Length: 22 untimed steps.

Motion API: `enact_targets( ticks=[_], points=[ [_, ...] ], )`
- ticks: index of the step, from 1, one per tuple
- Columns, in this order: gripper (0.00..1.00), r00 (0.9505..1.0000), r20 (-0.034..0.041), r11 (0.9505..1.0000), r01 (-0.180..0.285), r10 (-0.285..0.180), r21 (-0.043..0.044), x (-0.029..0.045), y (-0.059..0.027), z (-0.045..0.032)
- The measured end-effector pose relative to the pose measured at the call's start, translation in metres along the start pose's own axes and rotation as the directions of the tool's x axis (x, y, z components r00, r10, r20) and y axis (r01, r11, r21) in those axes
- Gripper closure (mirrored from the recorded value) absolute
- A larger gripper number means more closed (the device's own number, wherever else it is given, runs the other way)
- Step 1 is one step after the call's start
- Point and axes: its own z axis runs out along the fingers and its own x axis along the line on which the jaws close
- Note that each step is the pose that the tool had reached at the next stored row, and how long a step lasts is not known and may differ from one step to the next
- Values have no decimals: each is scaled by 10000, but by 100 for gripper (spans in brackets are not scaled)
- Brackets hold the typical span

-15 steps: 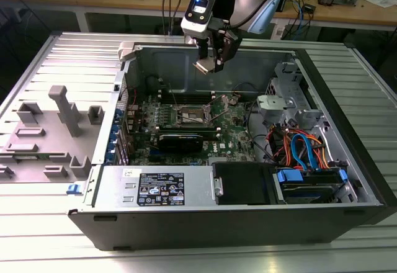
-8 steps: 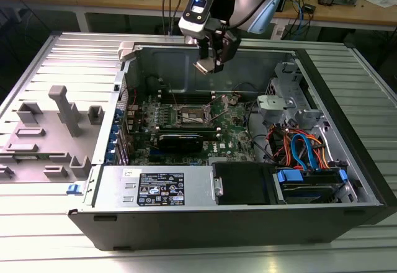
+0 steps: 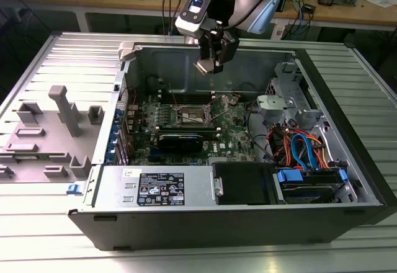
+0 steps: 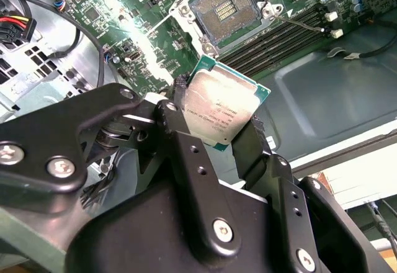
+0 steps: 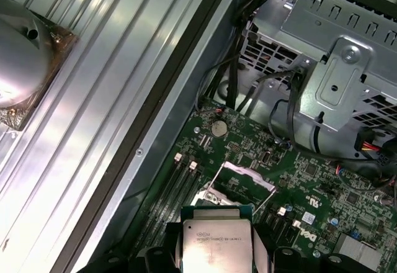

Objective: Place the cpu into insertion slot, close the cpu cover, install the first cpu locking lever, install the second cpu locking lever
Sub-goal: 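Place the cpu into insertion slot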

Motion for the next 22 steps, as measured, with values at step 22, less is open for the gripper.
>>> enact_targets(
  ticks=[22],
  points=[
    [46,10000,0,10000,-1,1,-1,32,-59,0]
  ],
)
